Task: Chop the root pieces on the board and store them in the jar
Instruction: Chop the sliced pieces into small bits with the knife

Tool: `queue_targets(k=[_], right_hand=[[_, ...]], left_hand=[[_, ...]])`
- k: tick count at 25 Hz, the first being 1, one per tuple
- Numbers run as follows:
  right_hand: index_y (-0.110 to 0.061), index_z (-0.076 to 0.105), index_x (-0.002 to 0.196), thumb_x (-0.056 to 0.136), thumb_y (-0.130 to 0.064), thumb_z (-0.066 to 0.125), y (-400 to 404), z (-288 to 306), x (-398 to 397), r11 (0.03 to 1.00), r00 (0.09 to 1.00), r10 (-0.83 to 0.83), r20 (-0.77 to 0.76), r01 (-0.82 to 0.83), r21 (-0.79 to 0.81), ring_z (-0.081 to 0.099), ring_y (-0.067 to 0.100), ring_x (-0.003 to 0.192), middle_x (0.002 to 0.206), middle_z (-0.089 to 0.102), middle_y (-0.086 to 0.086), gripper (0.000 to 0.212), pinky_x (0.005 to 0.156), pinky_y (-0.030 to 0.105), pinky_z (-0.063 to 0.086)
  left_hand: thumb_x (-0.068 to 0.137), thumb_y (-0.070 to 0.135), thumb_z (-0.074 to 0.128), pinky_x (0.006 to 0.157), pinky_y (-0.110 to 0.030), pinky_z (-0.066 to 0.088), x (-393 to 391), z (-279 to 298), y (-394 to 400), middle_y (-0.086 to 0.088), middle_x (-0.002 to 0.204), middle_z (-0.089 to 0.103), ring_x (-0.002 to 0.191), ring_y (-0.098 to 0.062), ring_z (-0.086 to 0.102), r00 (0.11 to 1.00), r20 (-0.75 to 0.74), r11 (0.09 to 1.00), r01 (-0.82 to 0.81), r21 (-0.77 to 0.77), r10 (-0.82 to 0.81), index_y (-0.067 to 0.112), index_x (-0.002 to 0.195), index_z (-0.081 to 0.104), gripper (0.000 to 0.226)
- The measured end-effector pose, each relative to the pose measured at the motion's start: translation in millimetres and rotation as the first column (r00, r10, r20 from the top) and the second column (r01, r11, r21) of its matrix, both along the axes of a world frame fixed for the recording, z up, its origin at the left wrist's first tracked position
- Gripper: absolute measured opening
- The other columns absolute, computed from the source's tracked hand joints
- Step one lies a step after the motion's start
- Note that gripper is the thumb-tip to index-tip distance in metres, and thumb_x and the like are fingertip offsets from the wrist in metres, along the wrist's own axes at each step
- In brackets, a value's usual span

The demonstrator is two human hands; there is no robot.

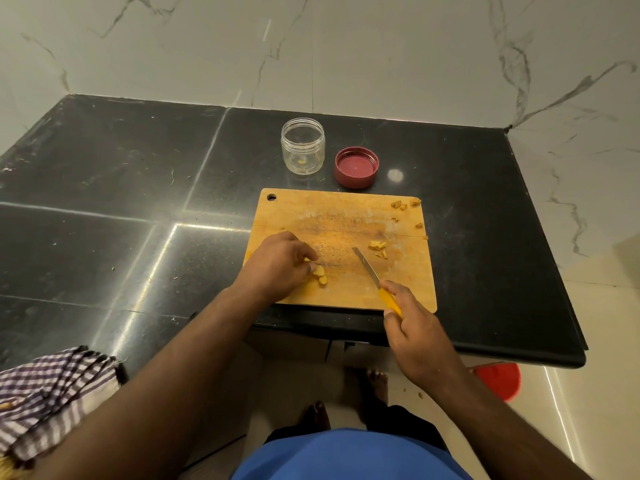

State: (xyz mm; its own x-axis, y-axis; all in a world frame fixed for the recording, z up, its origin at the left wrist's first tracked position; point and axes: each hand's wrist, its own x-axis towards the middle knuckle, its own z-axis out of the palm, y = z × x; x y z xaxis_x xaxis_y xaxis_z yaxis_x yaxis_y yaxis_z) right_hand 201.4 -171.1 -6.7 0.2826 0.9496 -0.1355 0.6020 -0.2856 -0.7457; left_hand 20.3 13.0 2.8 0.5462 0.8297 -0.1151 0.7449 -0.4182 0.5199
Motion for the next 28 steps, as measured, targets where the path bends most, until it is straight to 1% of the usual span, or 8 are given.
queue_targets(k=[4,7,12,14,17,22,25,28], right_hand=[[-0.03,0.037,0.145,0.102,-0.02,0.042,-1,0,-2,1.0,1.0,0.013,-0.016,-0.013,-0.006,0.055,0.001,0.067,0.098,0.058,-0.009,0.044,0.053,0.017,0.041],[-0.031,0.037,0.145,0.102,-0.021,0.042,-2,-1,-2,1.0,1.0,0.009,-0.018,-0.009,-0.012,0.055,-0.001,0.067,0.099,0.059,-0.009,0.044,0.053,0.015,0.04],[-0.033,0.037,0.145,0.103,-0.021,0.043,-3,0,-2,1.0,0.999,-0.001,-0.04,0.0,-0.017,0.054,0.005,0.061,0.089,0.058,-0.012,0.044,0.049,0.019,0.04],[-0.034,0.037,0.144,0.103,-0.021,0.043,-2,0,-2,1.0,0.999,-0.003,-0.043,0.002,-0.018,0.054,0.004,0.06,0.088,0.058,-0.012,0.044,0.049,0.019,0.04],[-0.035,0.037,0.144,0.103,-0.022,0.042,-1,-1,-3,1.0,0.999,-0.001,-0.047,0.0,-0.015,0.052,0.004,0.058,0.085,0.056,-0.012,0.043,0.048,0.019,0.039],[-0.037,0.037,0.143,0.103,-0.022,0.043,-2,-2,-1,1.0,0.998,-0.024,-0.057,0.022,-0.021,0.051,0.006,0.057,0.081,0.058,-0.009,0.044,0.047,0.022,0.038],[-0.039,0.037,0.142,0.103,-0.022,0.043,-3,0,1,0.999,0.997,-0.037,-0.068,0.036,-0.018,0.051,0.008,0.057,0.081,0.059,-0.007,0.044,0.047,0.026,0.04],[-0.038,0.037,0.142,0.103,-0.022,0.043,-4,2,4,0.998,0.996,-0.052,-0.065,0.051,-0.023,0.05,0.005,0.056,0.081,0.059,-0.004,0.043,0.047,0.023,0.039]], left_hand=[[0.093,0.035,0.069,0.094,-0.033,0.048,2,3,-4,0.003,0.119,0.056,0.113,-0.016,0.049,0.994,-0.104,0.996,0.04,0.074,-0.032,0.026,0.123,0.072,0.031],[0.089,0.036,0.074,0.092,-0.031,0.046,2,4,-3,0.004,0.119,0.054,0.112,-0.015,0.047,0.993,-0.116,0.998,0.027,0.058,-0.02,0.027,0.115,0.074,0.027],[0.087,0.028,0.076,0.075,-0.025,0.043,2,13,7,0.007,0.107,0.061,0.098,-0.013,0.055,0.999,-0.017,0.994,-0.048,-0.102,0.047,0.03,0.088,0.068,0.009],[0.089,0.023,0.071,0.064,-0.022,0.04,1,15,10,0.008,0.1,0.064,0.09,-0.011,0.058,0.998,0.019,0.986,-0.059,-0.154,0.063,0.028,0.089,0.065,0.008],[0.093,0.02,0.065,0.059,-0.021,0.038,-1,17,11,0.011,0.091,0.06,0.084,-0.01,0.056,0.998,0.034,0.987,-0.05,-0.155,0.056,0.027,0.099,0.066,0.01],[0.098,0.025,0.064,0.059,-0.019,0.041,5,13,10,0.011,0.096,0.063,0.082,-0.003,0.058,0.988,0.09,0.979,-0.109,-0.17,0.125,0.029,0.112,0.07,0.016],[0.096,0.025,0.066,0.072,-0.025,0.049,23,8,7,0.005,0.105,0.069,0.091,-0.009,0.062,0.99,0.09,0.985,-0.095,-0.143,0.109,0.025,0.116,0.071,0.021],[0.095,0.025,0.069,0.08,-0.028,0.053,48,5,7,0.006,0.105,0.07,0.095,-0.01,0.063,0.986,0.128,0.98,-0.079,-0.181,0.103,0.024,0.115,0.07,0.021]])
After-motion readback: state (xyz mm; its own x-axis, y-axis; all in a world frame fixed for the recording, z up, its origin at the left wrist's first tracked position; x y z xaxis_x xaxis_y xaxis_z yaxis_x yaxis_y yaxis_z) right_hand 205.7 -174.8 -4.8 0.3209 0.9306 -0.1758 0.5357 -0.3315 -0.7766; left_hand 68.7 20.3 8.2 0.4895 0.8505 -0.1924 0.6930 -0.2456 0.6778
